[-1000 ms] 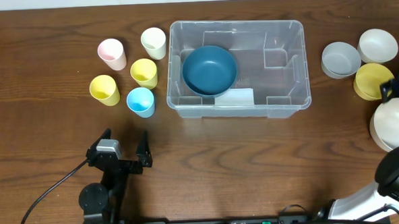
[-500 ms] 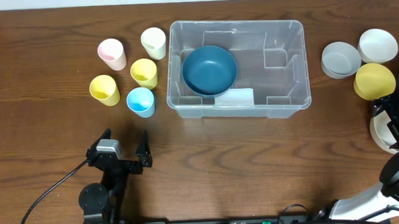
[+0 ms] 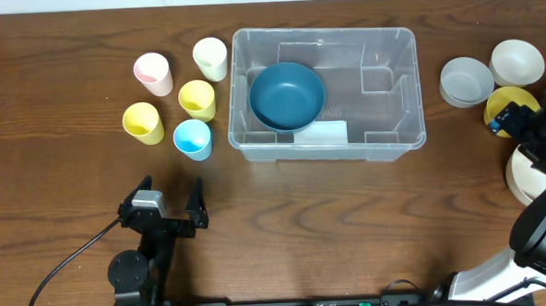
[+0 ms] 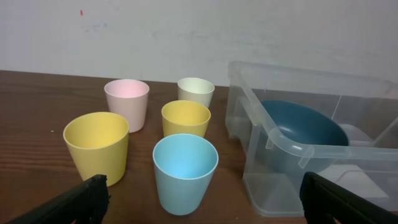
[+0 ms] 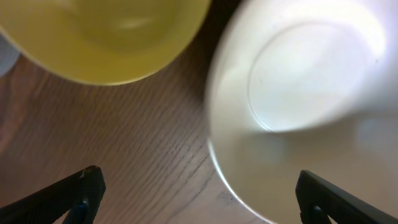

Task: Pack container
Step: 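Move the right gripper to the cream bowl and grasp its rim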

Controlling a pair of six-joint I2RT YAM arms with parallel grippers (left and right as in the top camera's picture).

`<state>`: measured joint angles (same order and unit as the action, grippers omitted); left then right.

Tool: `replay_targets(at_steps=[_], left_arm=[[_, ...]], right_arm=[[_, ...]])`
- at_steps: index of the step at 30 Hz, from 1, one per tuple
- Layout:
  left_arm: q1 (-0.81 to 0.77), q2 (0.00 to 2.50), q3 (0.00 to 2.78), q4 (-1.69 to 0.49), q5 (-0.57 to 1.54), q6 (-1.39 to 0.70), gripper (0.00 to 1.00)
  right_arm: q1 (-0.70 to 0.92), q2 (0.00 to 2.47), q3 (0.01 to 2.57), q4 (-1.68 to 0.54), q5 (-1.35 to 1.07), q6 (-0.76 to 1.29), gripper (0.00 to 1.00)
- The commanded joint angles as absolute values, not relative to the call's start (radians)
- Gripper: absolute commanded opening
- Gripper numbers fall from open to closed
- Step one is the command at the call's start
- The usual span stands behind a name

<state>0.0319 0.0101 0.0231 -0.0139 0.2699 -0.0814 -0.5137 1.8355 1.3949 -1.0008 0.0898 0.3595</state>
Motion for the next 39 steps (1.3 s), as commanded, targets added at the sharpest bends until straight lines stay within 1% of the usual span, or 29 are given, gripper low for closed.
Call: replay_targets(at_steps=[1,5,12,17,18,21,22,23,24,25,26,29,31,33,34,35,39], left_arm=[[0.036,0.004,0.004,-0.046,0.276,-0.087,0.98],[0.036,0.004,0.004,-0.046,0.276,-0.087,0.98],[0.036,0.004,0.004,-0.046,0.277,-0.087,0.98],[0.036,0.004,0.004,-0.046,0.276,-0.087,0.98],[0.036,0.004,0.004,-0.046,0.276,-0.087,0.98],[0.036,0.004,0.004,-0.046,0.276,-0.087,0.98],[0.036,0.004,0.004,-0.046,0.276,-0.087,0.98],[0.036,0.004,0.004,-0.046,0.276,-0.087,0.98],[0.036,0.004,0.004,-0.046,0.276,-0.087,0.98],[0.036,0.004,0.004,-0.046,0.276,-0.087,0.98],[0.036,0.004,0.004,-0.046,0.276,-0.087,0.98],[0.036,0.004,0.004,-0.046,0.276,-0.087,0.98],[0.036,0.004,0.004,-0.046,0.276,-0.087,0.98],[0.036,0.004,0.004,-0.046,0.276,-0.087,0.98],[0.036,0.004,0.004,-0.046,0.276,-0.087,0.98],[0.036,0.004,0.004,-0.046,0.276,-0.087,0.98],[0.036,0.004,0.004,-0.046,0.276,-0.087,0.98]], right_arm=[[-0.497,1.831,1.391,-0.997,0.161,0.29,0.99],[-0.497,1.835,1.373,-0.994,0.16,0.288,0.98],[-0.497,1.835,1.268,-0.914,0.153,0.265,0.97],[-0.497,1.835,1.241,-0.893,0.153,0.263,0.95],[-0.497,1.835,1.241,-0.892,0.153,0.263,0.93],[-0.497,1.835,1.241,-0.892,0.153,0.258,0.8],[-0.497,1.835,1.241,-0.893,0.153,0.257,0.73],[-0.497,1.835,1.241,-0.893,0.153,0.257,0.56],[-0.497,1.835,1.241,-0.894,0.153,0.257,0.45],[-0.497,1.835,1.241,-0.895,0.153,0.257,0.39],[-0.497,1.835,1.241,-0.898,0.153,0.259,0.37],[-0.498,1.835,1.241,-0.91,0.153,0.277,0.38],[-0.498,1.835,1.239,-0.913,0.152,0.276,0.36],[-0.498,1.835,1.234,-0.917,0.149,0.276,0.31],[-0.498,1.835,1.231,-0.92,0.149,0.277,0.25],[-0.498,1.835,1.227,-0.92,0.149,0.276,0.23],[-0.499,1.835,1.204,-0.918,0.15,0.282,0.21]])
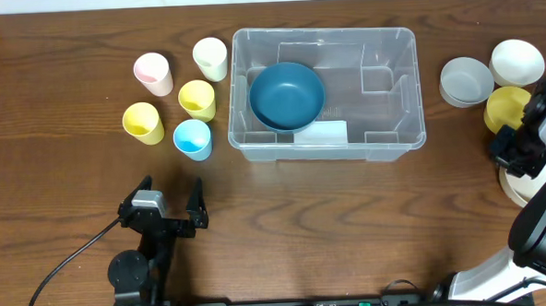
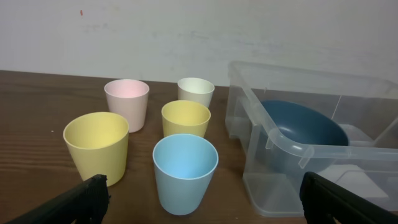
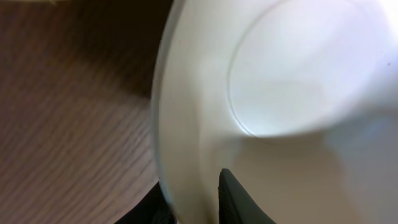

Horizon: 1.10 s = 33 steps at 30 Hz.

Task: Pack container
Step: 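Move the right gripper to the cream bowl and grasp its rim, then carry the cream bowl into the bin beside the teal bowl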

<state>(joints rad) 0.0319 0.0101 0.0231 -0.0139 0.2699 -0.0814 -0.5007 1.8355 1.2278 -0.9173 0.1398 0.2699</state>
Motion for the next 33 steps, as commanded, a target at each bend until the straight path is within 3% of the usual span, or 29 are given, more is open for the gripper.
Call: replay_targets(at_steps=[1,4,15,23,29,33], left_arm=[[0.036,0.004,0.004,-0.046,0.276,-0.087,0.98],[0.036,0.004,0.004,-0.046,0.276,-0.087,0.98],[0.036,0.004,0.004,-0.046,0.276,-0.087,0.98],[0.036,0.004,0.004,-0.046,0.276,-0.087,0.98],[0.036,0.004,0.004,-0.046,0.276,-0.087,0.98],[0.036,0.004,0.004,-0.046,0.276,-0.087,0.98]], right_arm=[[-0.499,1.835,1.198,-0.916,0.149,0.284,0.17],[-0.499,1.835,1.189,-0.915,0.149,0.292,0.01],[-0.499,1.834,1.38,-1.094,0.15,0.291,0.01],[-0.496,1.834,1.972,-1.435,0.127,0.291,0.01],[-0.451,1.834,2.415,-1.539,-0.212,0.291,0.01],[-0.296,1.827,2.546,-1.537,-0.32,0.29,0.01]])
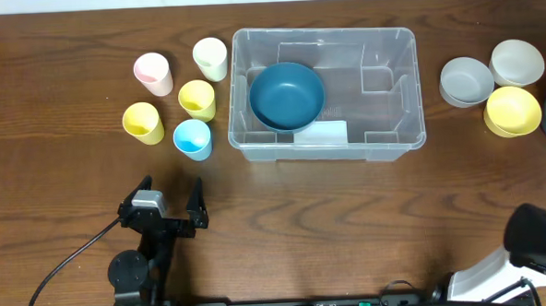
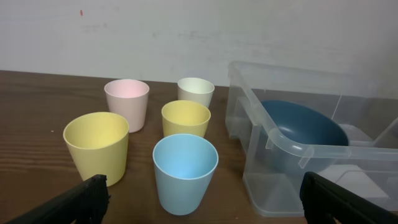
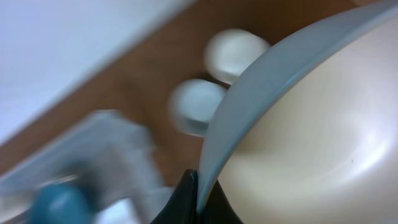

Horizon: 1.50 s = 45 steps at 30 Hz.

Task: Pack container
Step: 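Carry the cream bowl into the bin beside the teal bowl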

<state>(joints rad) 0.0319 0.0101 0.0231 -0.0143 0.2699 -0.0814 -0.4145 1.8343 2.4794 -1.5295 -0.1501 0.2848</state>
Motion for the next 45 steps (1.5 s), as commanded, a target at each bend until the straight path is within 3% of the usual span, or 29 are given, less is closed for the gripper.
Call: replay_targets(at_steps=[1,10,15,30,45], left_arm=[[0.036,0.004,0.004,-0.046,0.276,-0.087,0.98],[0.036,0.004,0.004,-0.046,0.276,-0.087,0.98],[0.036,0.004,0.004,-0.046,0.276,-0.087,0.98],[0.036,0.004,0.004,-0.046,0.276,-0.087,0.98],[0.036,0.004,0.004,-0.046,0.276,-0.087,0.98]], right_arm=[[-0.242,1.826,2.556,-1.535,-0.31,0.287,0.01],[0.352,1.866,2.454,-1.419,0.082,0.26,0.01],[0.519,1.937,2.354,-1.332,0.131,0.261,0.01],[0.645,2.231,2.289,-1.274,0.147,0.228,0.01],[0.689,2.271,2.289,-1.238,0.146,0.231,0.01]])
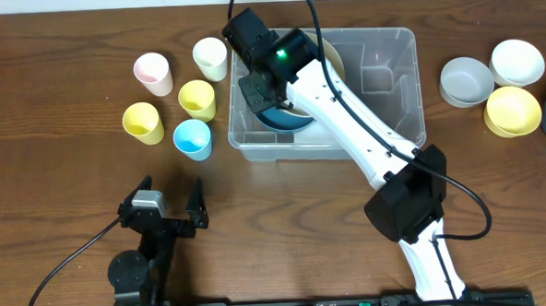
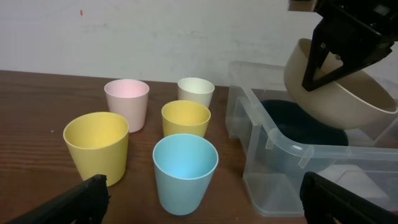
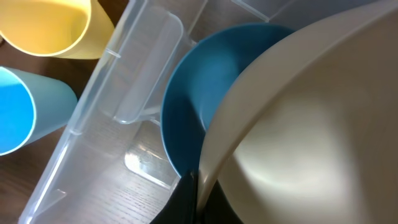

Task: Pack container

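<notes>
My right gripper [image 1: 262, 80] is shut on the rim of a cream bowl [image 3: 298, 137]. It holds the bowl tilted over the left part of the clear plastic container [image 1: 397, 138]. A dark blue bowl [image 3: 205, 112] sits in the container right below the cream bowl [image 2: 339, 93]. In the right wrist view the gripper [image 3: 196, 199] pinches the rim edge-on. My left gripper [image 2: 202, 205] rests open on the near table, facing the cups, with nothing in it.
Several cups stand left of the container: pink [image 1: 153, 73], cream [image 1: 210, 58], two yellow [image 1: 197, 99] [image 1: 142, 123] and light blue [image 1: 193, 138]. At the right are a grey bowl [image 1: 466, 80], a white bowl [image 1: 516, 61], a yellow bowl [image 1: 512, 111] and a blue-grey bowl at the edge.
My right arm, then off the overhead view's right side with the cream bowl raised, now reaches across the container and holds the bowl over the dark blue bowl. The left arm is unchanged.
My right gripper first hung open over the cream bowl at the table's right edge, beside the yellow bowl. Then it was shut on the bowl's rim. Later the bowl was up off the table, and now it hangs over the container's left part.
</notes>
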Controlling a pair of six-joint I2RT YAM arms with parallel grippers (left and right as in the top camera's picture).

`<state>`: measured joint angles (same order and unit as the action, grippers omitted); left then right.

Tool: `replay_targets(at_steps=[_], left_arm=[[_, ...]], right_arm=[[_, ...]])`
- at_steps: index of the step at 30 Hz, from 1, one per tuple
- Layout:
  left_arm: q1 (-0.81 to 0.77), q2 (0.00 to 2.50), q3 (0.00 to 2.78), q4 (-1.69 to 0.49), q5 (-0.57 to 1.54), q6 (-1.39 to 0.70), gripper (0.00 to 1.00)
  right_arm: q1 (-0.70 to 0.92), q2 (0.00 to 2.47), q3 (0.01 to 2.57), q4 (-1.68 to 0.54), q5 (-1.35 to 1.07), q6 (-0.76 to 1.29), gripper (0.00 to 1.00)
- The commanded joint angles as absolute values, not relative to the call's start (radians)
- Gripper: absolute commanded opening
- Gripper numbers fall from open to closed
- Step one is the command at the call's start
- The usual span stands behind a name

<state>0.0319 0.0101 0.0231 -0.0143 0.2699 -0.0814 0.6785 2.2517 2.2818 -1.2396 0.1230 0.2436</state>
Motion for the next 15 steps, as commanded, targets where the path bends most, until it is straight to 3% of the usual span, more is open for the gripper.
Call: replay_targets(at_steps=[1,6,8,12,15], left_arm=[[0.036,0.004,0.004,-0.046,0.276,-0.087,0.98],[0.036,0.004,0.004,-0.046,0.276,-0.087,0.98],[0.036,0.004,0.004,-0.046,0.276,-0.087,0.98],[0.036,0.004,0.004,-0.046,0.276,-0.087,0.98],[0.036,0.004,0.004,-0.046,0.276,-0.087,0.98]], right_arm=[[0.69,2.275,2.289,-1.238,0.142,0.231,0.01],[0.691,2.297,2.289,-1.239,0.123,0.231,0.02],[0.691,2.297,2.289,-1.239,0.128,0.231,0.14],[0.691,2.297,2.289,-1.237,0.13,0.23,0.5],[0.691,2.296,2.289,-1.238,0.135,0.229,0.64]])
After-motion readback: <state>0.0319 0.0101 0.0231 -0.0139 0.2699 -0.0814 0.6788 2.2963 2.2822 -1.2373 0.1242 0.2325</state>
